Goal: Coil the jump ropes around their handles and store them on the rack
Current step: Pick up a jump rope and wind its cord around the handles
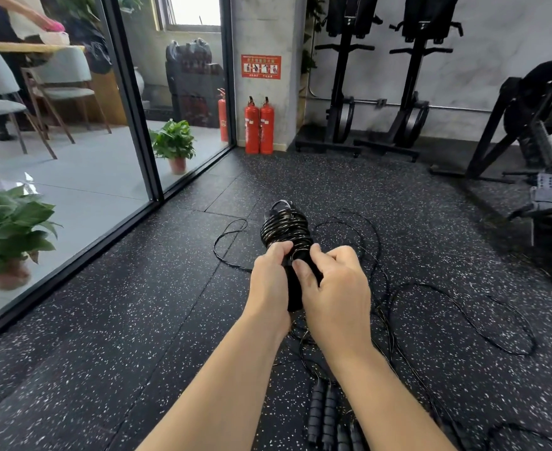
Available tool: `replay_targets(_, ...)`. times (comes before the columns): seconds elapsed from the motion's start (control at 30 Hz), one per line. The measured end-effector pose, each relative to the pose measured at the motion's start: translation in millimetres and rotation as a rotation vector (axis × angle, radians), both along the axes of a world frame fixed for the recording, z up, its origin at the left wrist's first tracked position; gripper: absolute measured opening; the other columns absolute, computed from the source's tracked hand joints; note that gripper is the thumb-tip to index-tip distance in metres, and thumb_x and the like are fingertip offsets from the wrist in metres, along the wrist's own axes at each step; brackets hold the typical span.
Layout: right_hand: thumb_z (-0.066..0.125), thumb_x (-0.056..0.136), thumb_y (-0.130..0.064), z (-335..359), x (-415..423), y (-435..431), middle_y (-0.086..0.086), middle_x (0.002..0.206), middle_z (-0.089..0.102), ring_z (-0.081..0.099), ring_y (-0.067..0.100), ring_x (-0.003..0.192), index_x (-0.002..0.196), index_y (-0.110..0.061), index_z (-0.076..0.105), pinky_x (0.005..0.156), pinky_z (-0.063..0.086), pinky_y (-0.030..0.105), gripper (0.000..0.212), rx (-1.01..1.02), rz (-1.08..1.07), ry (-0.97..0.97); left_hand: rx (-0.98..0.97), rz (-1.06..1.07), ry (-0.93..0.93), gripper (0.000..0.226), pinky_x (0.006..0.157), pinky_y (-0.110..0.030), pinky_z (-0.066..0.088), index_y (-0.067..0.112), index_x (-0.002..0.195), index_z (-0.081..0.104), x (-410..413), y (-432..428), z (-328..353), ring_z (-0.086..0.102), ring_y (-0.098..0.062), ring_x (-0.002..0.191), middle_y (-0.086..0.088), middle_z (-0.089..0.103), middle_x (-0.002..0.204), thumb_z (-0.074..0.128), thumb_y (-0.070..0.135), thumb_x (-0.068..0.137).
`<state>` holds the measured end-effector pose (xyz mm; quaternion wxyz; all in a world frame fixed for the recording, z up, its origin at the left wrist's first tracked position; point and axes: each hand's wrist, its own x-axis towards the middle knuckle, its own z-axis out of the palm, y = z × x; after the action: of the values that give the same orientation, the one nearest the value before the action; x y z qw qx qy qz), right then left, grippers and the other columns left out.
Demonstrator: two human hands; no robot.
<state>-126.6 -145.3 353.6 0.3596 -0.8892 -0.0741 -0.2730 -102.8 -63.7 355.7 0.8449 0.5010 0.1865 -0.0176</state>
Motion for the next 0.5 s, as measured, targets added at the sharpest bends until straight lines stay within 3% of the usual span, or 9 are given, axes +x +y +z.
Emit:
replay_targets(0.03,0.055,0.095,-0.033,0.6,0.0,-0.1,-0.001,0.092,0.047,0.052,0.019,0.072,0.119,-0.010,0.065,0.066,0.047,0.038,0.035,-0.004,-0.009,0.001,0.050,0.019,-0.011,0.021,0.061,-0.029,0.051,0.012,0.094,0.069,0.1,-0.4,-0.7,0.068,-0.019,0.072,-0.007,0.073,0.090,0.060,0.030,0.092)
replay_targets(0.1,0.056,0.095,-0.031,1.2,-1.0,-1.3,-0.001,0.090,0.048,0.052,0.019,0.070,0.116,-0.008,0.066,0.065,0.047,0.037,0.033,-0.010,-0.029,0.001,0.173,0.044,-0.030,0.044,0.074,-0.036,0.057,0.010,0.112,0.061,1.2,-1.6,-4.8,0.070,-0.023,0.091,-0.010,0.071,0.108,0.065,0.044,0.086)
replay_targets(0.2,0.059,0.093,-0.028,3.1,-4.3,-1.0,0.000,0.088,0.050,0.054,0.020,0.069,0.110,-0.007,0.068,0.064,0.048,0.036,0.028,-0.026,-0.040,0.006,0.281,0.079,-0.075,0.071,0.091,-0.050,0.055,0.006,0.110,0.061,-3.6,-5.8,-3.7,0.070,-0.028,0.099,-0.013,0.070,0.110,0.063,0.062,0.068)
replay_targets(0.33,0.056,0.094,-0.032,7.2,-5.3,-3.3,0.000,0.087,0.050,0.053,0.020,0.072,0.101,-0.011,0.069,0.066,0.044,0.034,0.025,-0.064,-0.077,0.069,0.313,0.140,-0.113,0.067,0.086,-0.050,0.054,0.004,0.102,0.059,-4.7,-8.5,-6.1,0.069,-0.029,0.090,-0.014,0.070,0.101,0.064,0.061,0.067)
replay_targets(0.5,0.055,0.095,-0.036,9.4,-6.9,-7.5,-0.001,0.085,0.046,0.046,0.020,0.068,0.098,-0.012,0.067,0.062,0.032,0.031,0.027,-0.057,-0.102,0.130,0.194,0.057,-0.079,0.079,0.072,-0.040,0.051,0.004,0.115,0.062,-3.0,-8.6,-6.3,0.066,-0.025,0.087,-0.018,0.070,0.112,0.066,0.053,0.054)
